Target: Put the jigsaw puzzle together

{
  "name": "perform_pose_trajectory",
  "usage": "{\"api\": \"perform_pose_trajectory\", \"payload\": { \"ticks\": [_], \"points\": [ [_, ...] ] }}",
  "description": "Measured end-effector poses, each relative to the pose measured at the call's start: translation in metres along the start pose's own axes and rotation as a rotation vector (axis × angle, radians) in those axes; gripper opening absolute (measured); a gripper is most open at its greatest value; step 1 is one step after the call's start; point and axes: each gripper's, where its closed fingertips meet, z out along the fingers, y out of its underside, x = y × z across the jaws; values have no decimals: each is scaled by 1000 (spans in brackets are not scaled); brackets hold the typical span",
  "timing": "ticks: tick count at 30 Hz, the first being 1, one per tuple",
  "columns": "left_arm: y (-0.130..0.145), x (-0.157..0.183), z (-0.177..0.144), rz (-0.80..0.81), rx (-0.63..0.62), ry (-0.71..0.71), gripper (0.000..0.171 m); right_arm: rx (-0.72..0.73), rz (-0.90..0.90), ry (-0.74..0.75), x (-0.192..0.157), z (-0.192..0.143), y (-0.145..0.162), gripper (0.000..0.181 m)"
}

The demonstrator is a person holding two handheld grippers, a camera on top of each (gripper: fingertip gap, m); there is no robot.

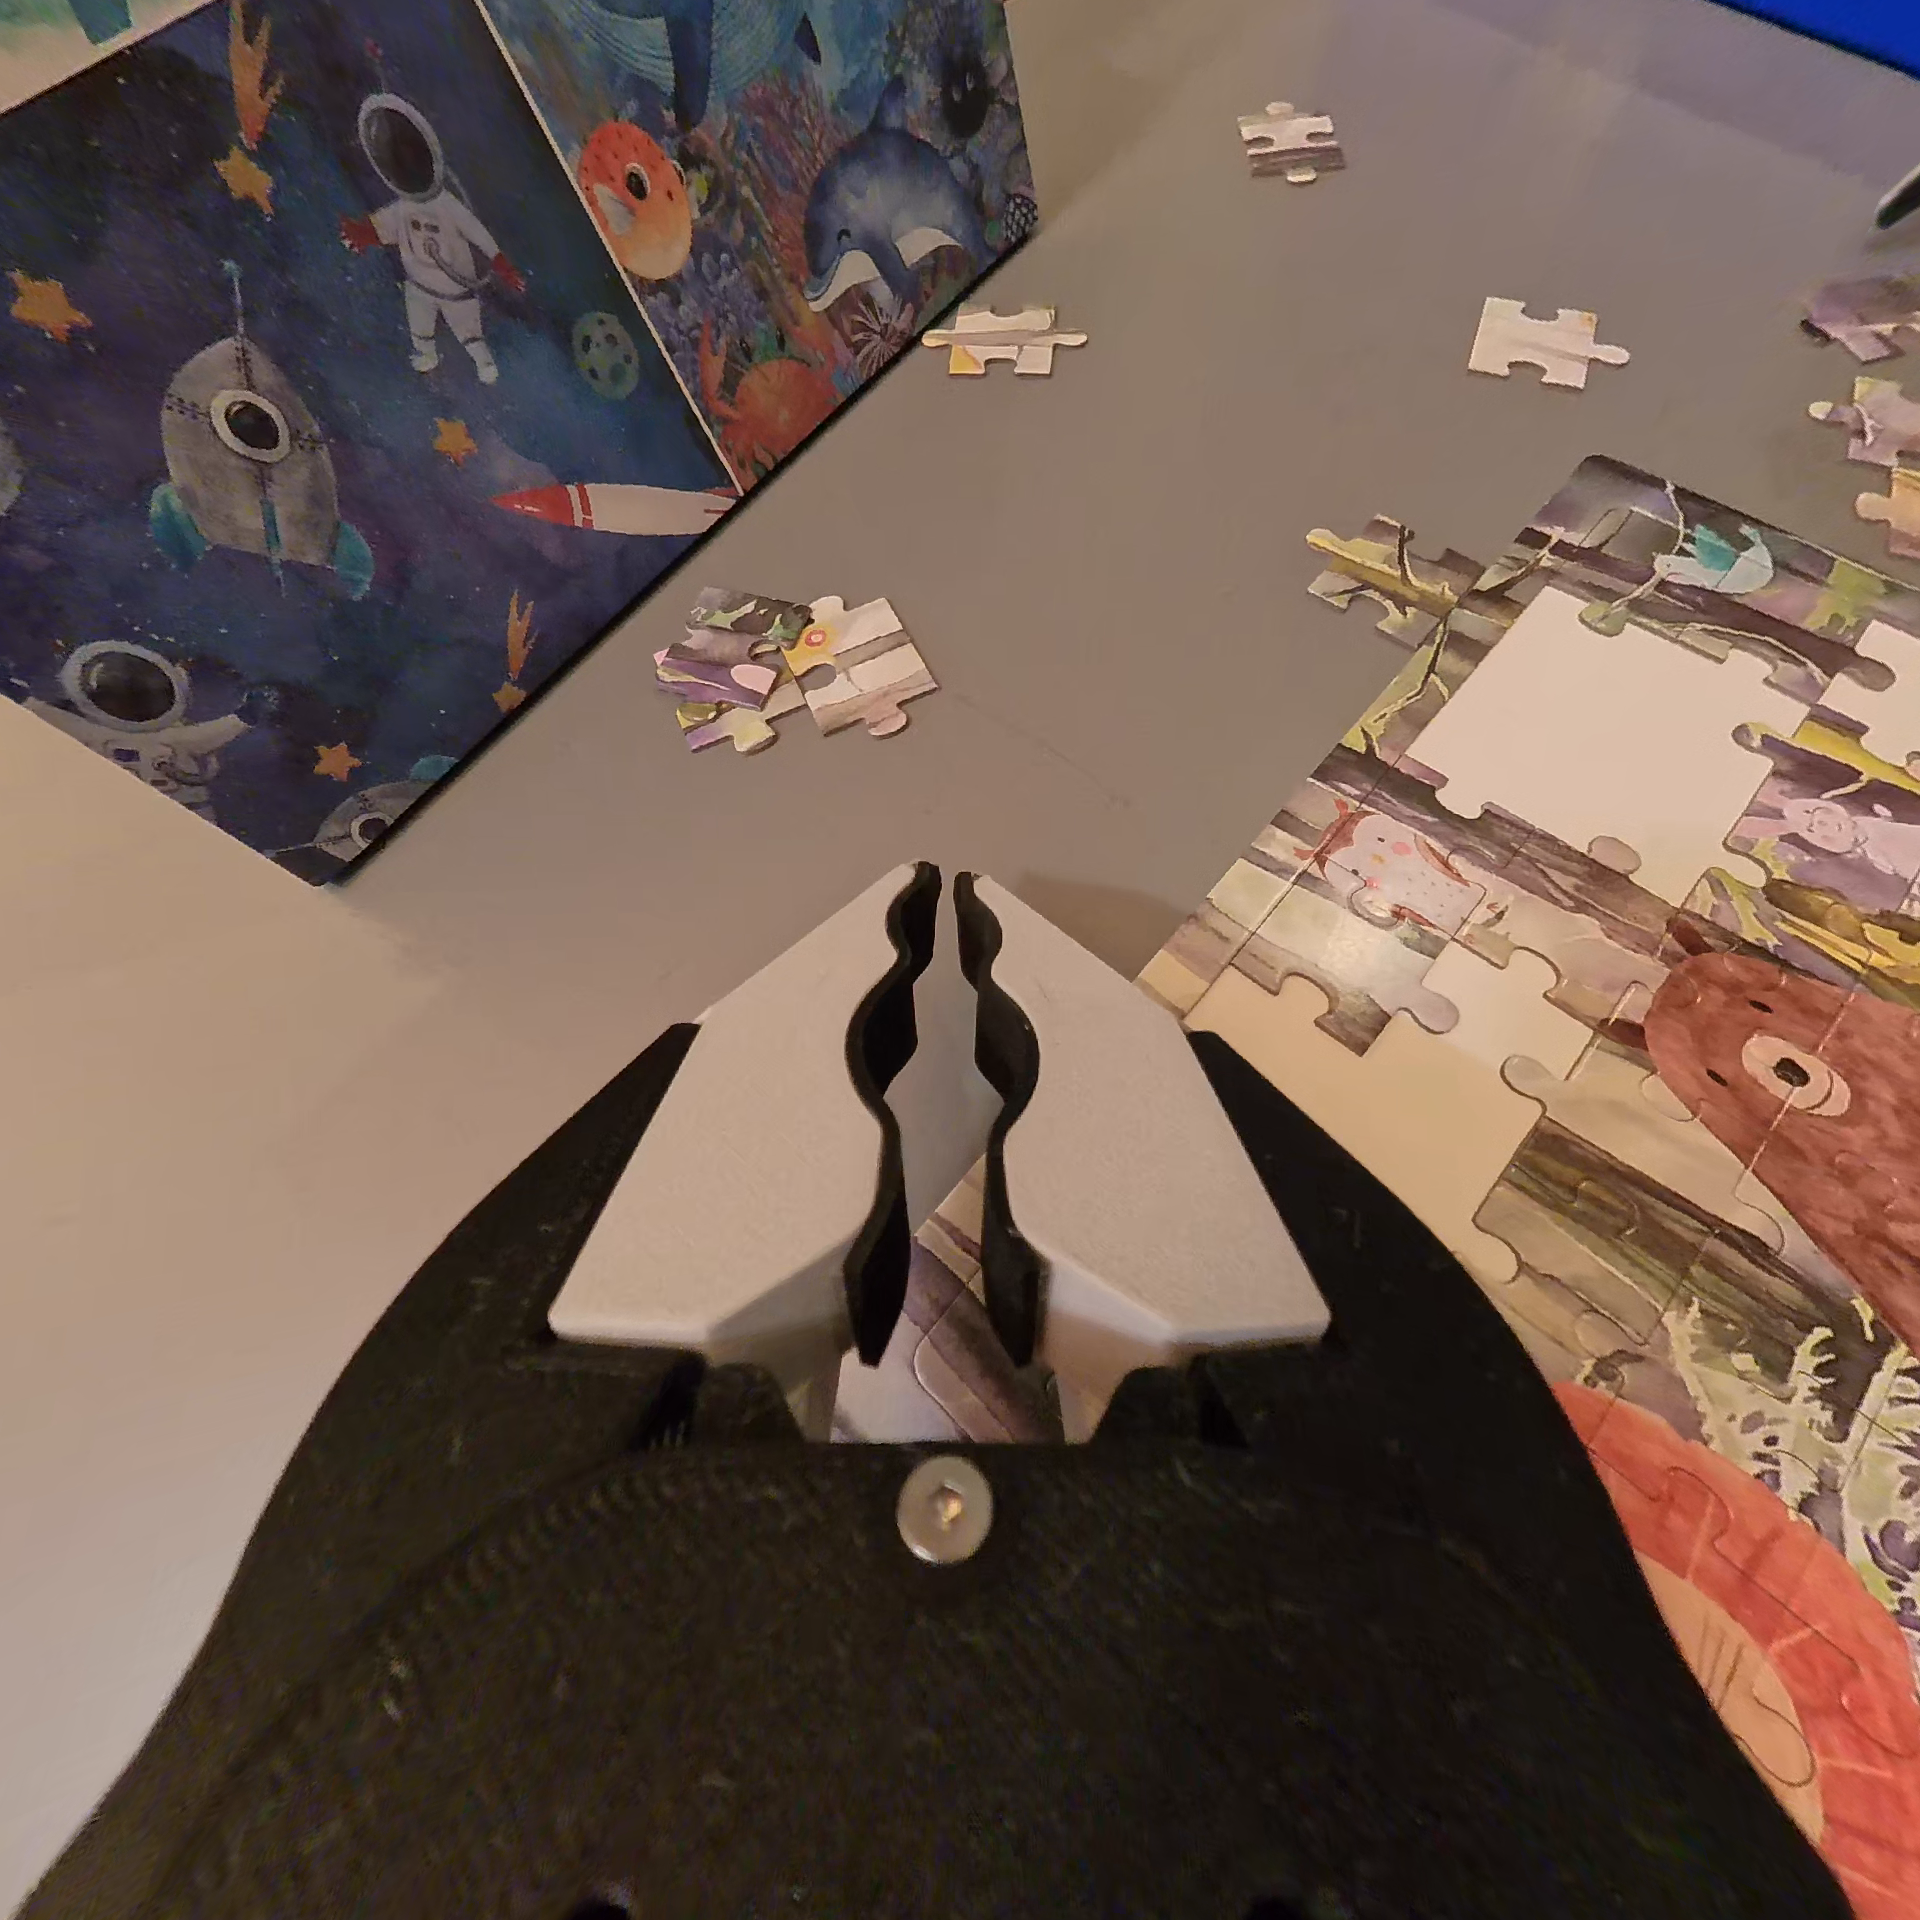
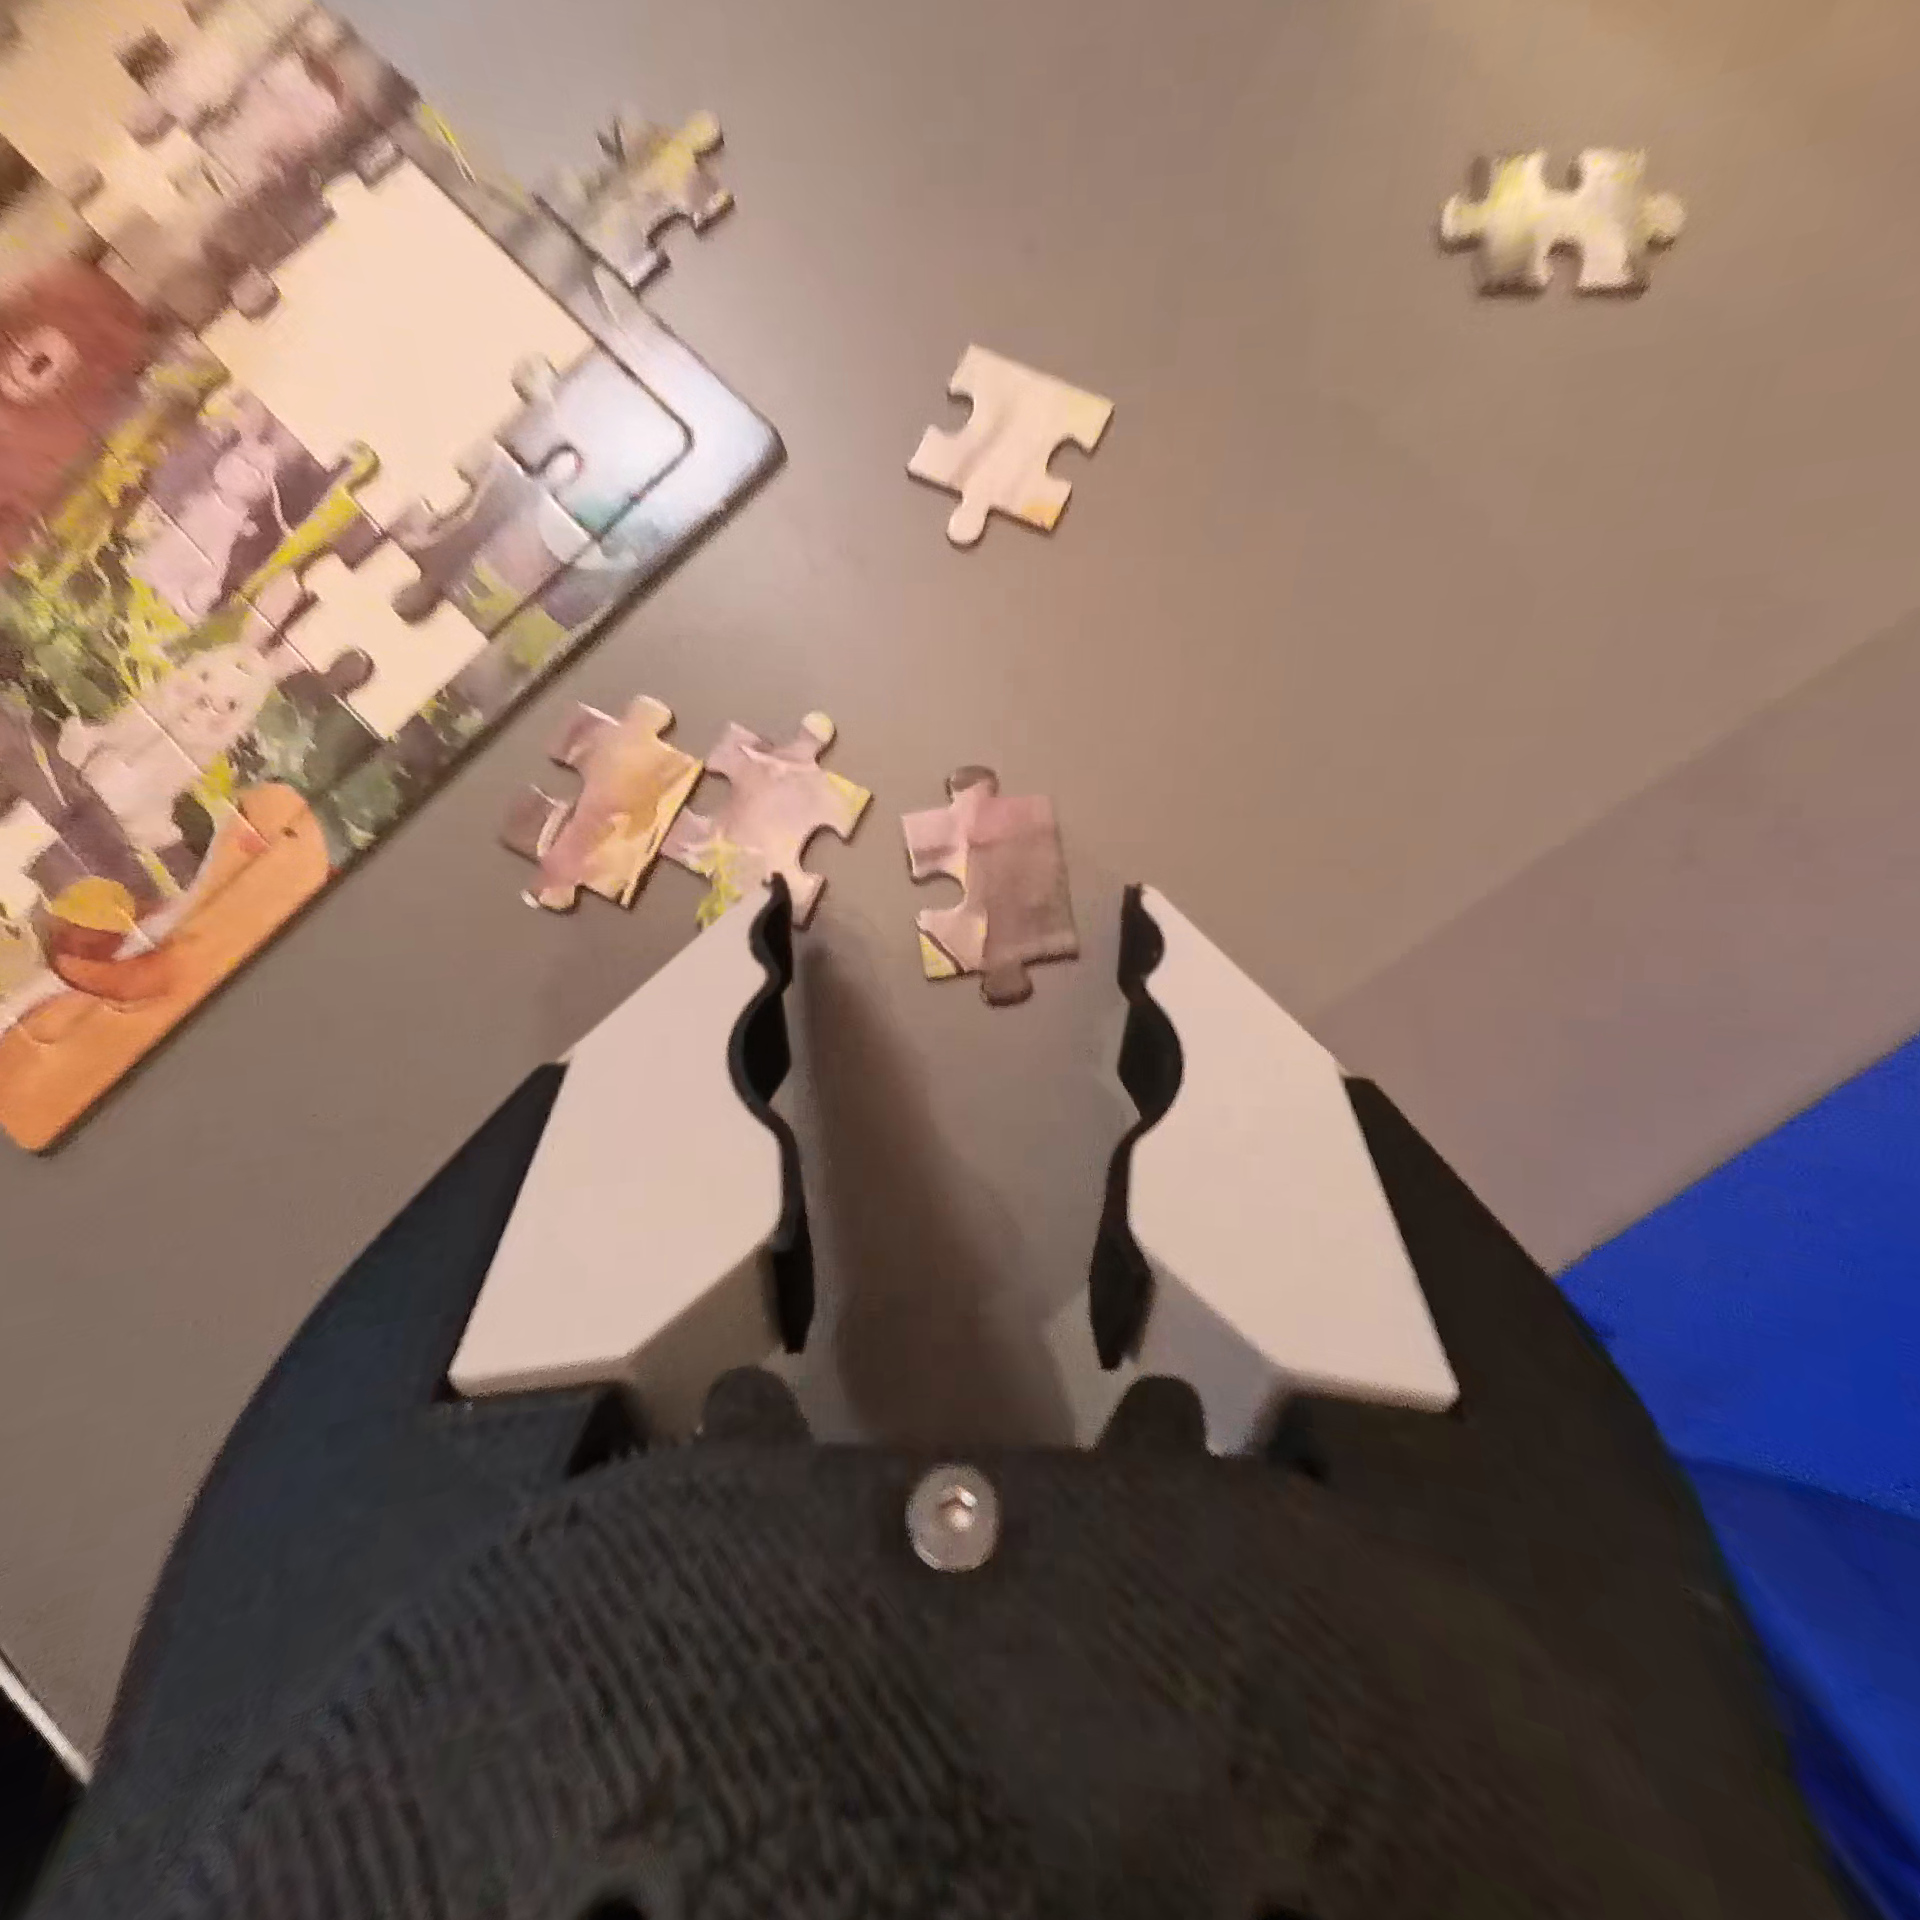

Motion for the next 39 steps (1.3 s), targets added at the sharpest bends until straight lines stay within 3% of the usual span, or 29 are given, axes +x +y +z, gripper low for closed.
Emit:
{"api": "perform_pose_trajectory", "payload": {
  "ticks": [2, 6, 9, 16, 19, 23, 26, 31, 39],
  "points": [
    [0, 0, 0, -4, 3, 4, 1, -15, 12, -29, -6, 1, 7, 65],
    [0, 1, 0, 7, -1, 6, 1, -13, 69, -198, -40, -13, 18, 52],
    [1, 3, 1, 29, -9, -1, 1, 73, 89, -317, -66, -19, 11, 52],
    [1, 1, 1, 17, -8, -10, 1, 305, 44, -140, -41, -17, -32, 50],
    [0, -3, 0, -8, 4, -20, 2, 344, 7, -17, -26, -11, -45, 59],
    [-4, -4, -4, -8, 36, -30, 3, 335, -35, 123, -10, 1, -39, 62],
    [-4, -4, -3, 3, 32, -41, 3, 322, -50, 137, -8, -1, -31, 63],
    [-1, -3, -1, 25, 10, -53, 3, 421, -19, 81, -10, -15, -38, 55],
    [-1, -3, -1, 33, 8, -56, 4, 466, -9, 1, -10, -21, -43, 60]
  ]
}}
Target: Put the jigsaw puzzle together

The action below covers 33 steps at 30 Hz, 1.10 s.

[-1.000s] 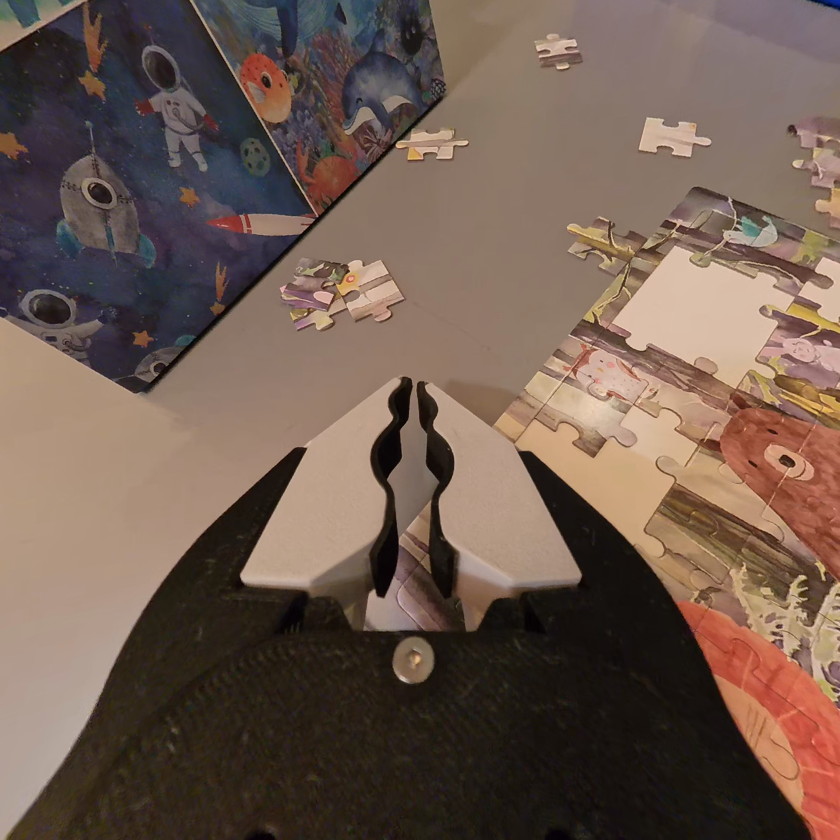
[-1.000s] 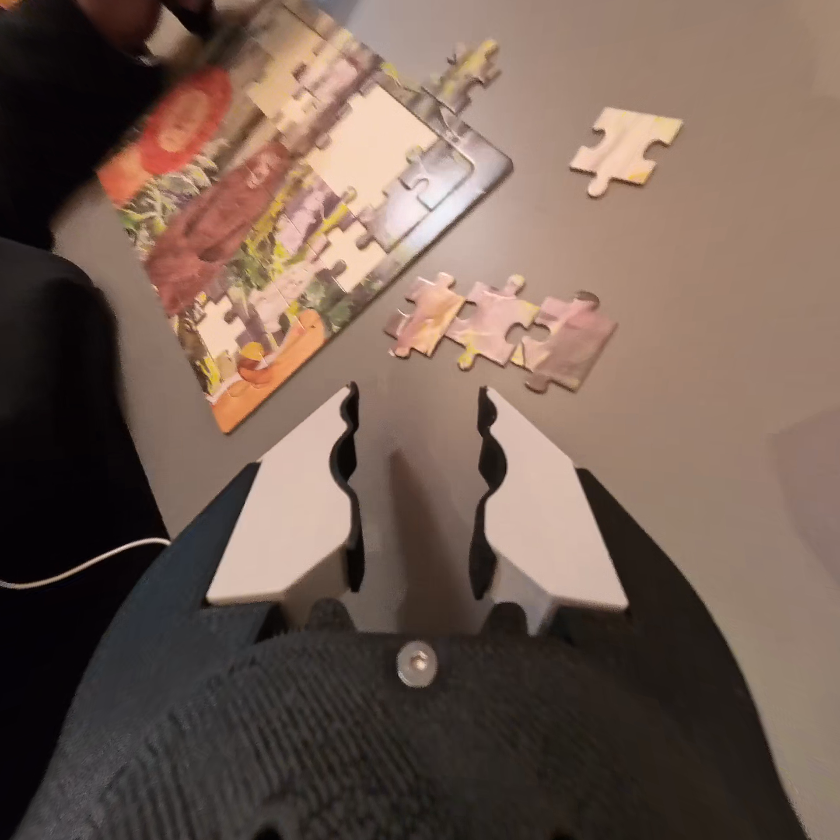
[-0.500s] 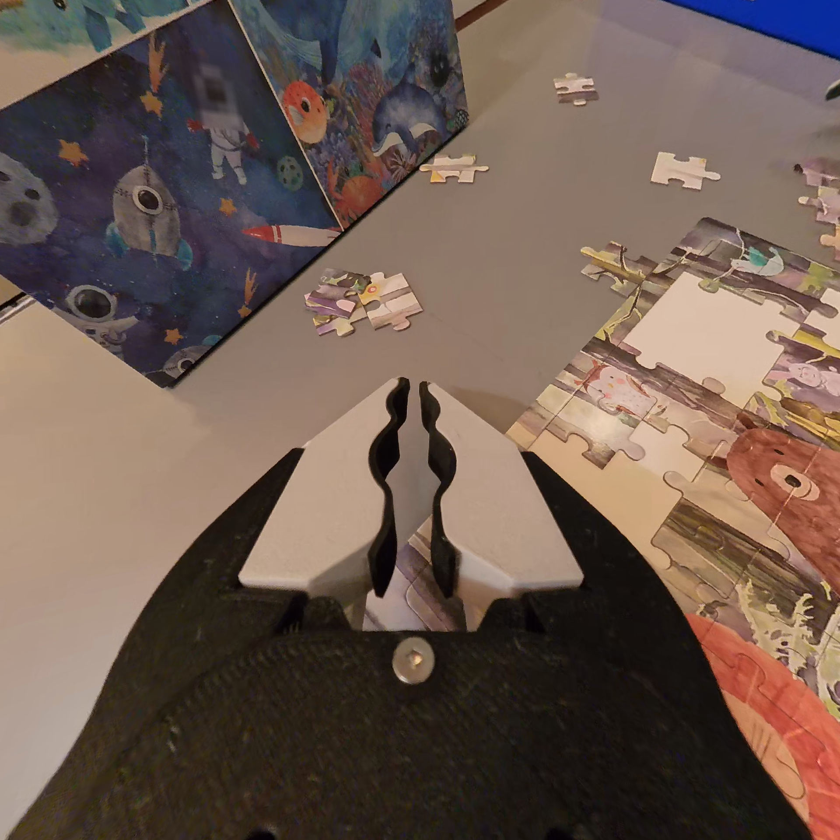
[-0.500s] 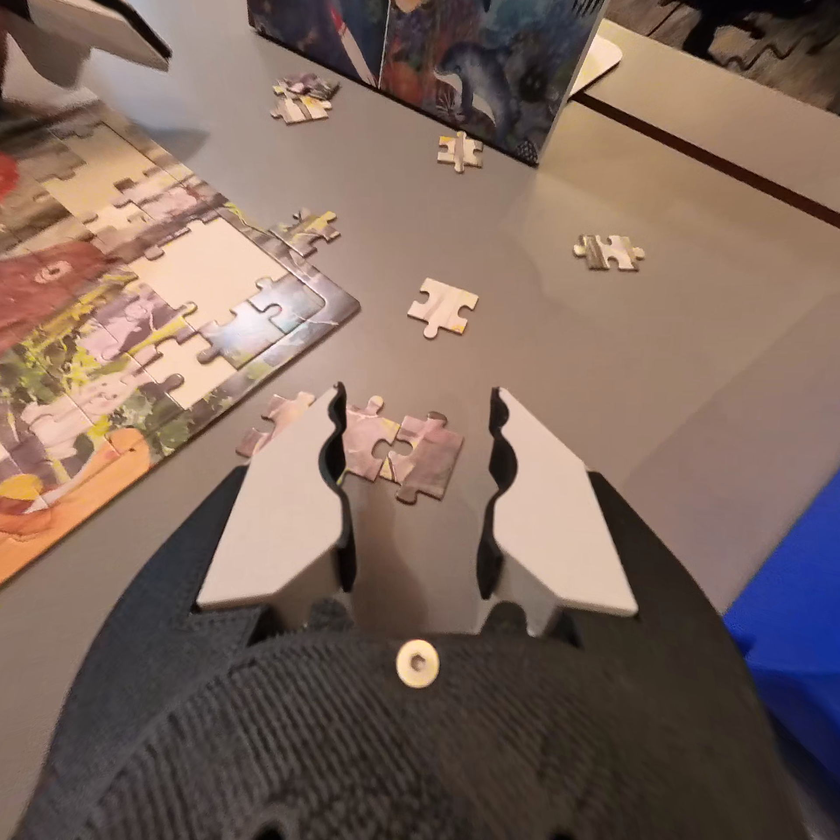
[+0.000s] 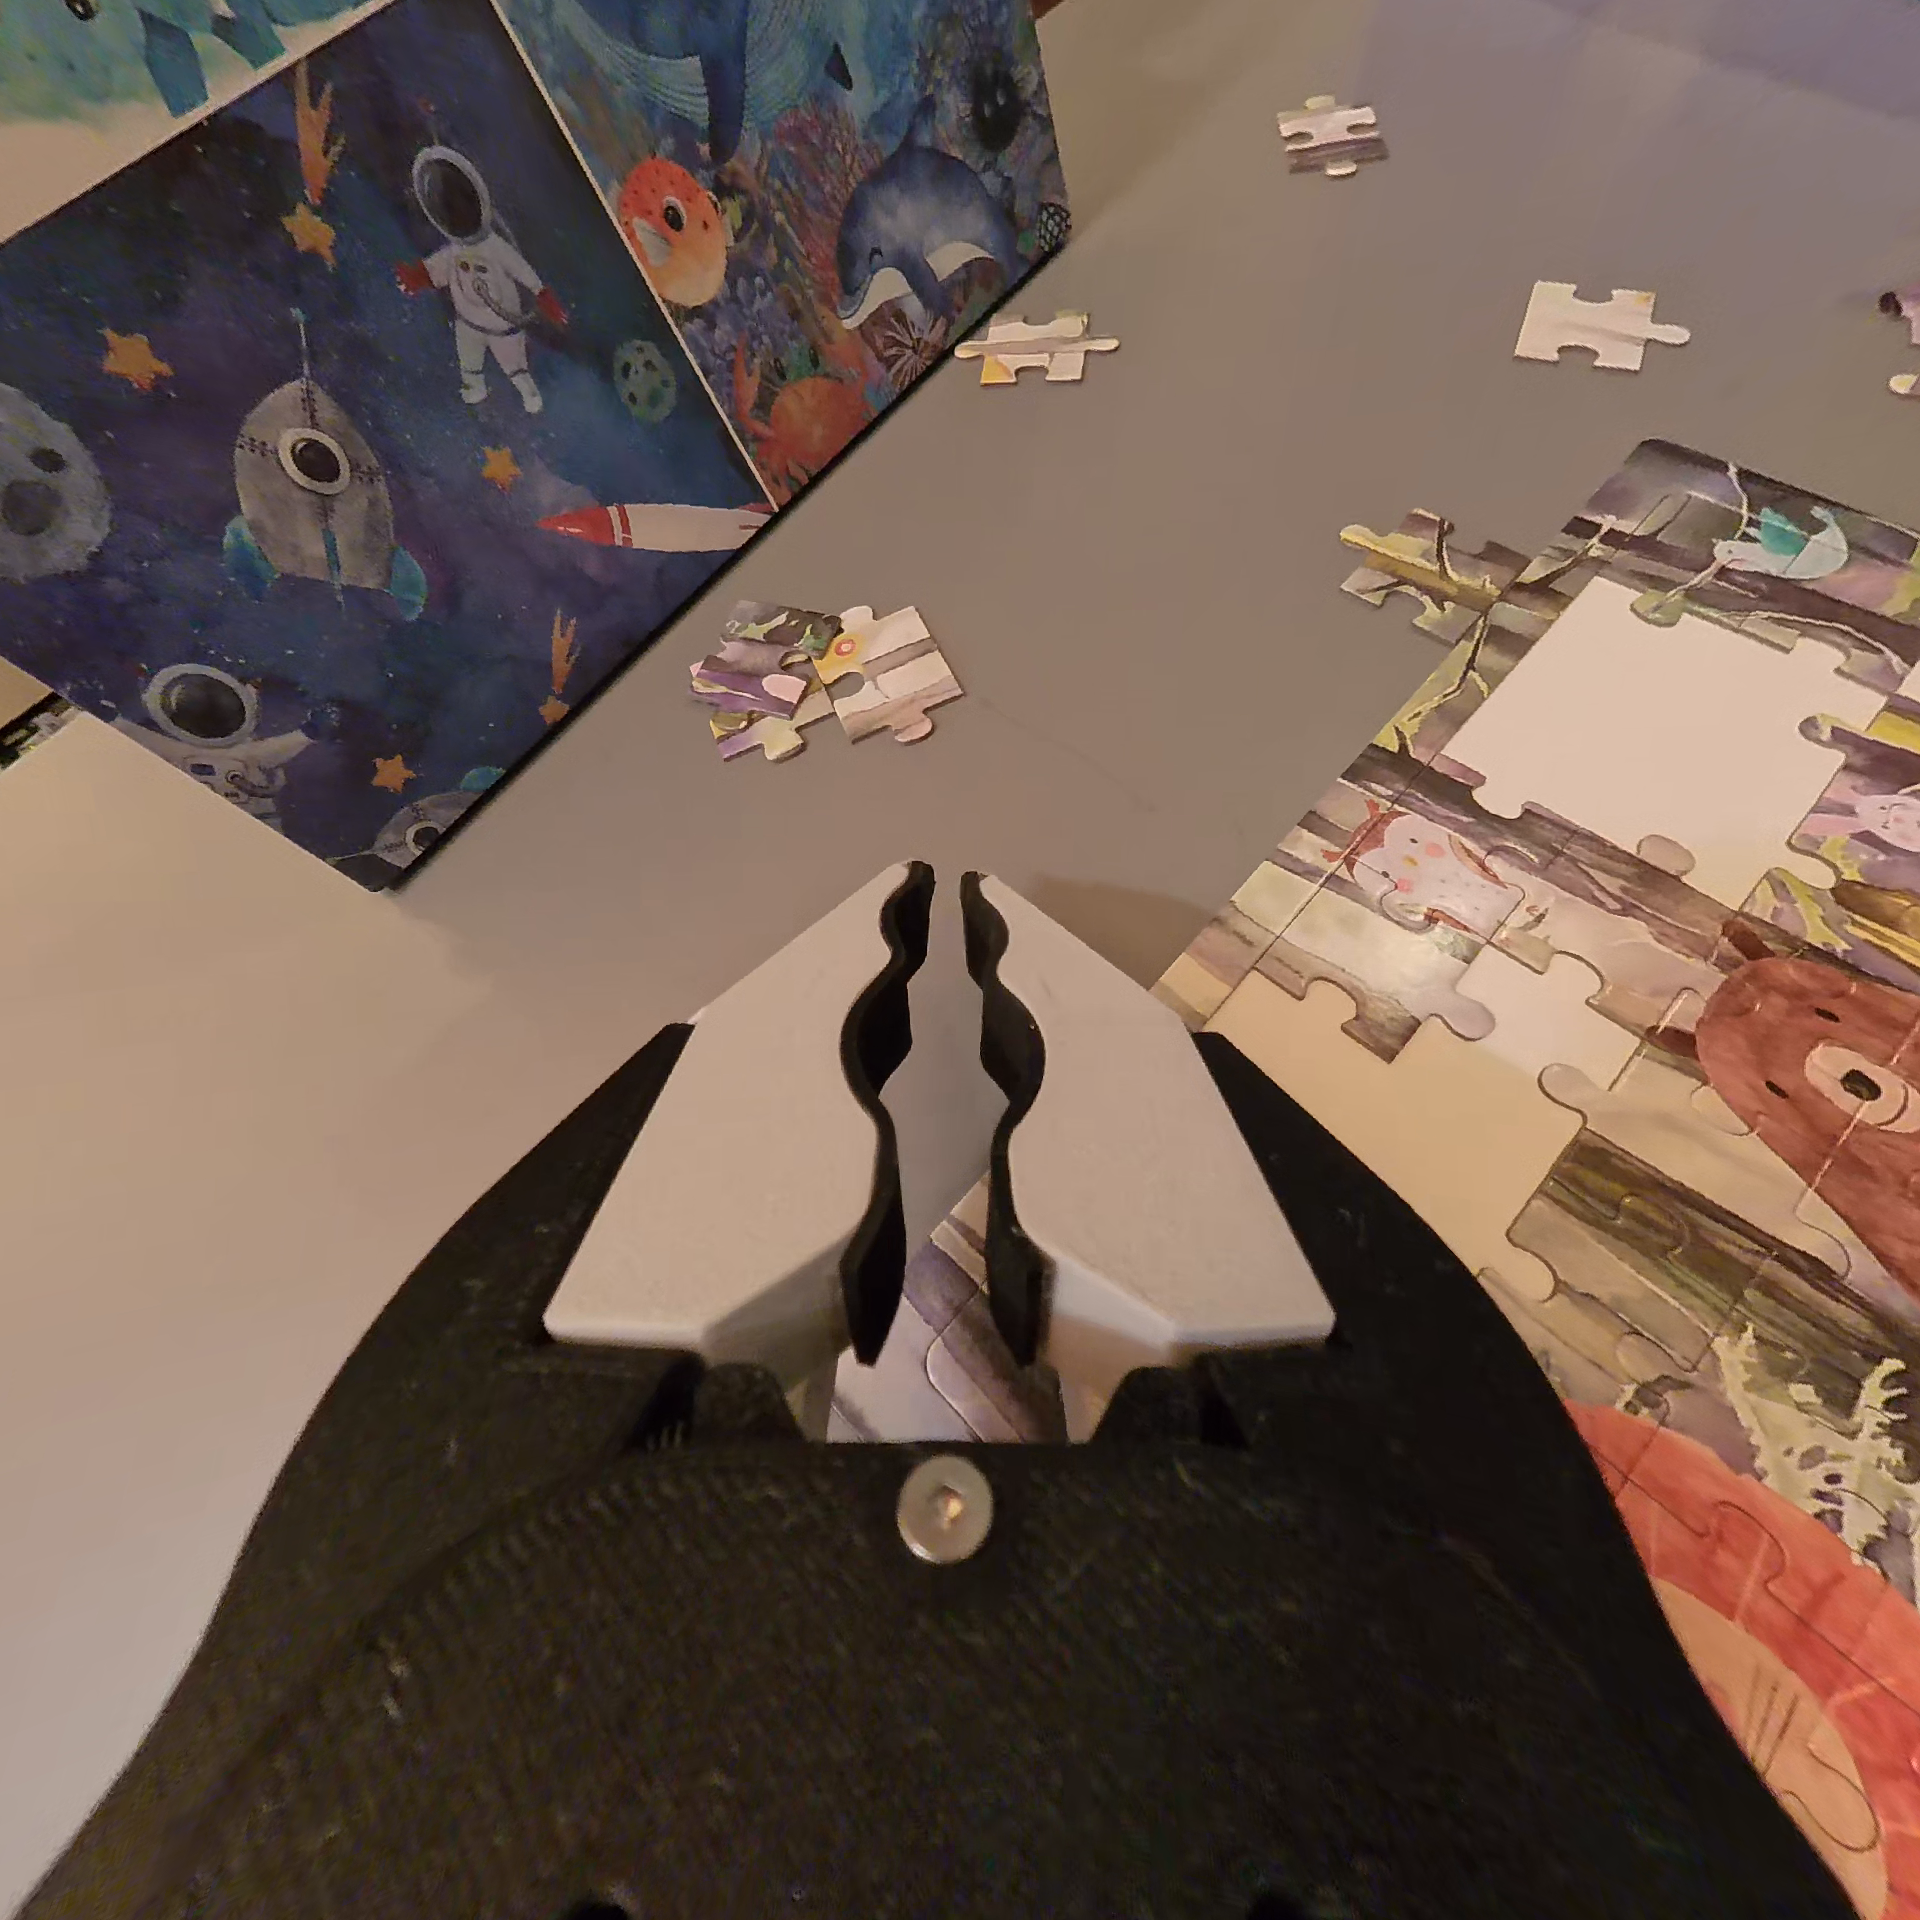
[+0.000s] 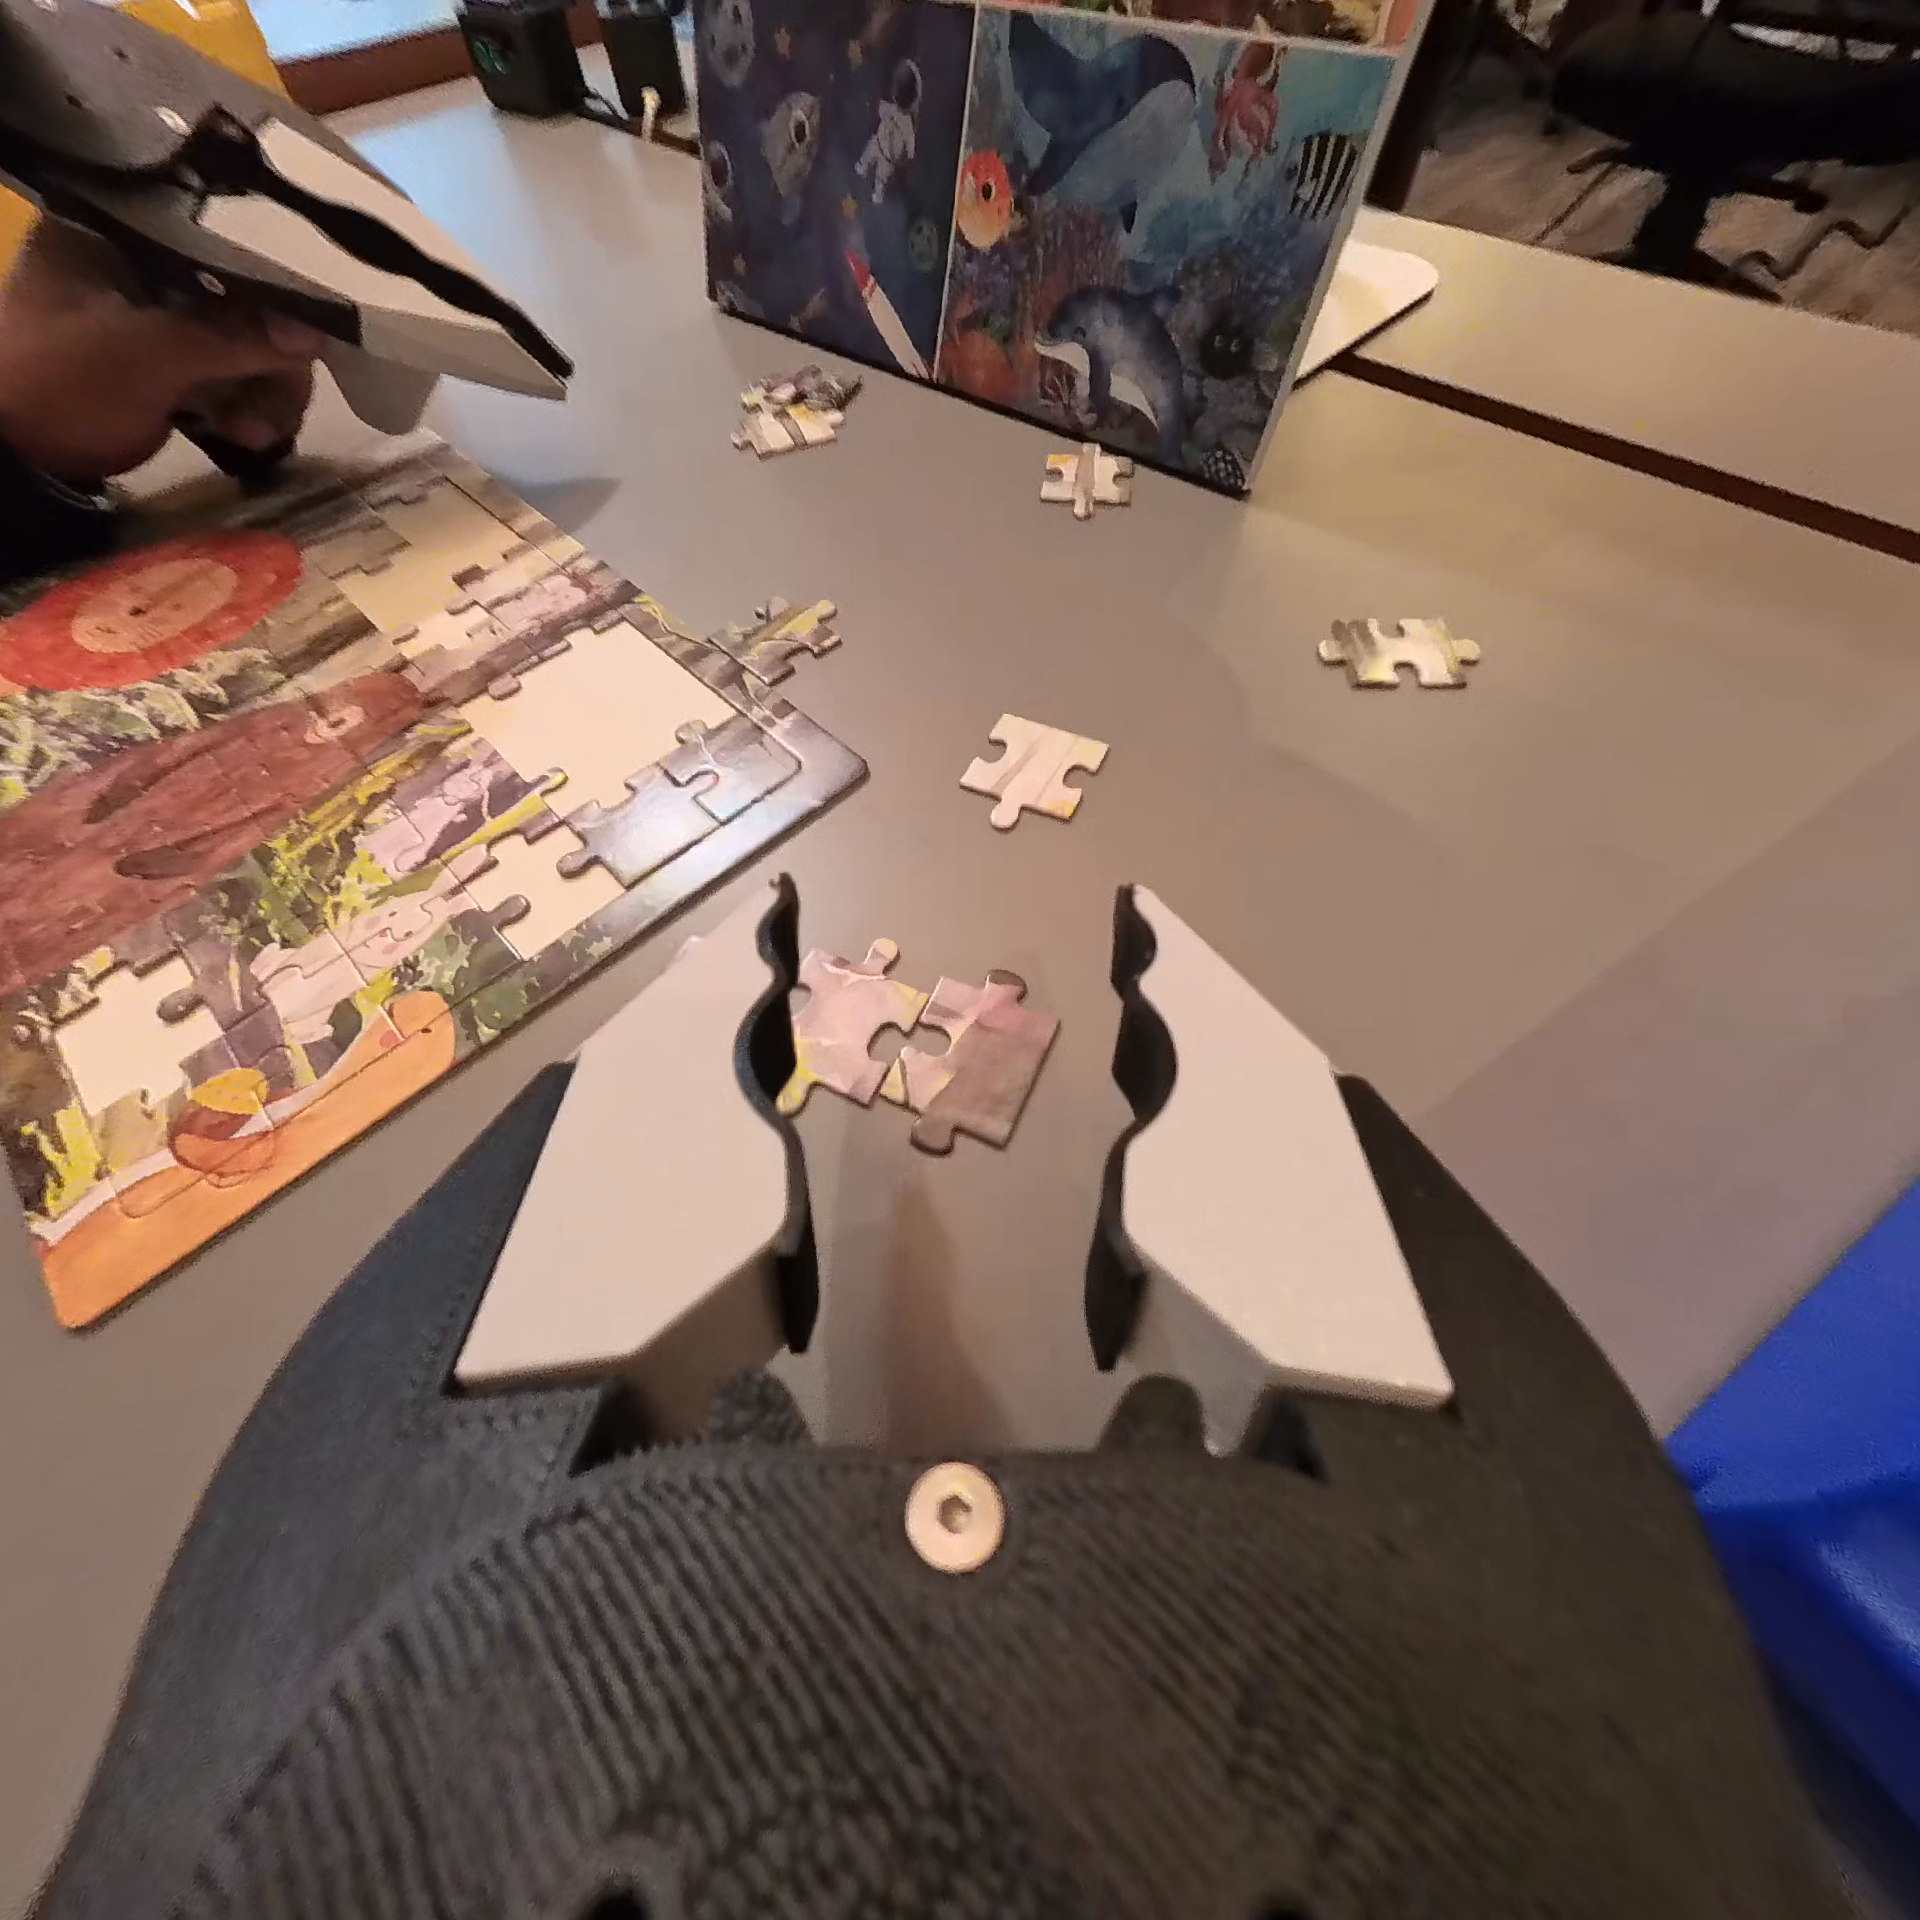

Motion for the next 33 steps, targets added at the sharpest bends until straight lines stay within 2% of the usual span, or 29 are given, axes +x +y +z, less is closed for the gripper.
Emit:
{"api": "perform_pose_trajectory", "payload": {
  "ticks": [3, 7, 11, 17, 21, 24, 29, 33],
  "points": [
    [-1, 1, 0, -4, 5, 11, 4, 40, -21, -57, -2, 1, -13, 64],
    [-1, 1, 0, -11, 5, 18, 4, -21, -128, -99, -4, 14, -23, 66],
    [1, 0, 1, -13, -10, 16, 7, -102, -164, -120, 11, 23, -6, 63],
    [3, 2, 3, 0, -24, 20, 7, -147, -211, -172, 6, 4, 25, 54],
    [4, 3, 3, 6, -29, 24, 7, -212, -229, -241, -5, 5, 36, 50],
    [3, 3, 2, 5, -22, 27, 7, -301, -232, -277, -8, 11, 49, 55],
    [2, 4, 2, 2, -20, 31, 7, -299, -174, -285, -4, -2, 53, 50],
    [2, 4, 2, 6, -19, 26, 7, -319, -56, -448, -44, -29, 61, 42]
  ]
}}
